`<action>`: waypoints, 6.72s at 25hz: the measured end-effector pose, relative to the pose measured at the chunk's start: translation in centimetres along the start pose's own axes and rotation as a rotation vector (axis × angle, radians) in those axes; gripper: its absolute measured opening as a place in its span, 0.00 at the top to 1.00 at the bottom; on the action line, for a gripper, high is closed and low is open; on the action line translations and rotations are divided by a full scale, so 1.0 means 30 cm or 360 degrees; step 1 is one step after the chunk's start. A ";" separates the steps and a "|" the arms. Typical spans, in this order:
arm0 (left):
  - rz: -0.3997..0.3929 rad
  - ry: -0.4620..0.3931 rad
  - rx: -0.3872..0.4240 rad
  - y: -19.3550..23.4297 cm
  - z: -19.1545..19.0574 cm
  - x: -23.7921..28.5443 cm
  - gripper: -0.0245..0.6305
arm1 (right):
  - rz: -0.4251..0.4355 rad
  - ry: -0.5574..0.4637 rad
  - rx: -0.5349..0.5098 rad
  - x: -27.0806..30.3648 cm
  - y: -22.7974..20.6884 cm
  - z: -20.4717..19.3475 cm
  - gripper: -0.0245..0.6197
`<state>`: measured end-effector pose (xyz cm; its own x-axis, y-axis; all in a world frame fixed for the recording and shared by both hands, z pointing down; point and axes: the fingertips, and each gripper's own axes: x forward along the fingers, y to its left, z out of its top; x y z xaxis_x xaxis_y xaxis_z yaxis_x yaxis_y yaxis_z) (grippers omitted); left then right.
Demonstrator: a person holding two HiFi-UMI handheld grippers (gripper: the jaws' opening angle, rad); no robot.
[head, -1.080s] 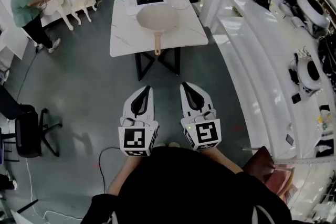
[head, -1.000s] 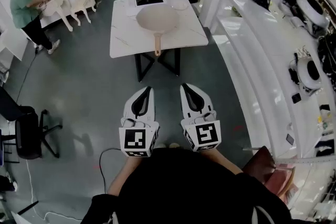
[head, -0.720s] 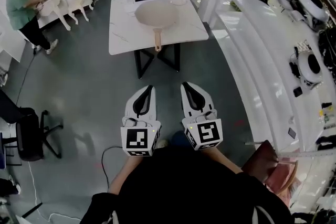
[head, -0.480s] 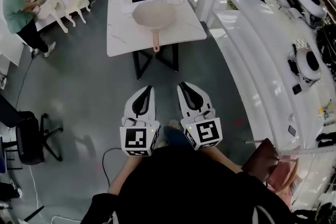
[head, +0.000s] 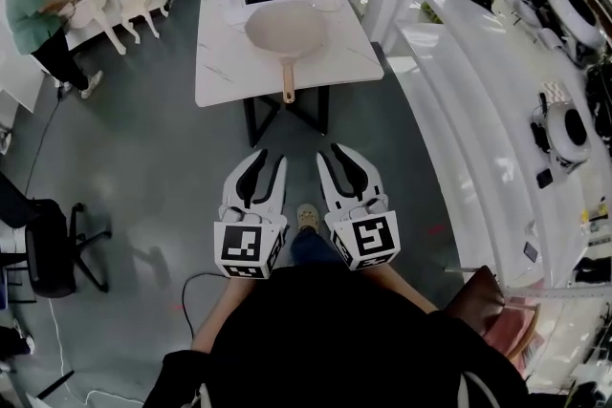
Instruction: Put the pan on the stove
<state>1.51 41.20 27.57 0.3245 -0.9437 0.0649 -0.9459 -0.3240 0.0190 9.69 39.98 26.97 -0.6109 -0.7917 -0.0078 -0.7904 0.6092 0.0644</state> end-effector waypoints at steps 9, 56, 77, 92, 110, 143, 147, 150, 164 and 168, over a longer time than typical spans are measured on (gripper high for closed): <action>-0.0031 -0.0045 -0.0038 0.099 0.013 0.251 0.74 | 0.0055 0.0057 0.0003 0.244 -0.131 -0.057 0.80; -0.0327 0.0318 -0.0265 0.541 -0.304 1.046 0.74 | 0.0218 0.0357 0.0095 1.014 -0.416 -0.419 0.80; -0.0905 0.0882 -0.0981 0.524 -0.667 1.202 0.53 | 0.0504 0.0858 0.0691 1.038 -0.391 -0.751 0.64; -0.1368 0.1077 -0.1449 0.409 -0.745 1.224 0.48 | 0.1115 0.1165 0.1268 1.024 -0.245 -0.845 0.60; -0.1530 0.0986 -0.1430 0.337 -0.713 1.249 0.68 | 0.1310 0.1114 0.1403 1.050 -0.195 -0.844 0.65; -0.1443 0.0770 -0.1338 0.375 -0.487 1.262 0.66 | 0.1387 0.0955 0.1252 1.094 -0.209 -0.628 0.65; -0.1429 0.0749 -0.1305 0.400 -0.442 1.287 0.66 | 0.1410 0.0948 0.1205 1.127 -0.221 -0.590 0.64; -0.1412 0.0722 -0.1300 0.427 -0.408 1.305 0.66 | 0.1432 0.0923 0.1201 1.158 -0.225 -0.558 0.64; -0.1384 0.0648 -0.1207 0.555 -0.250 1.458 0.64 | 0.1486 0.0832 0.1145 1.353 -0.298 -0.425 0.64; -0.1369 0.0629 -0.1198 0.600 -0.212 1.552 0.64 | 0.1502 0.0817 0.1137 1.441 -0.355 -0.399 0.64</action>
<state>-0.44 -8.13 37.28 0.9496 -0.3105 0.0433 -0.2286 -0.5911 0.7735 -7.75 -1.29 37.88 -0.9819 0.1264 0.1412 -0.0118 0.7027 -0.7114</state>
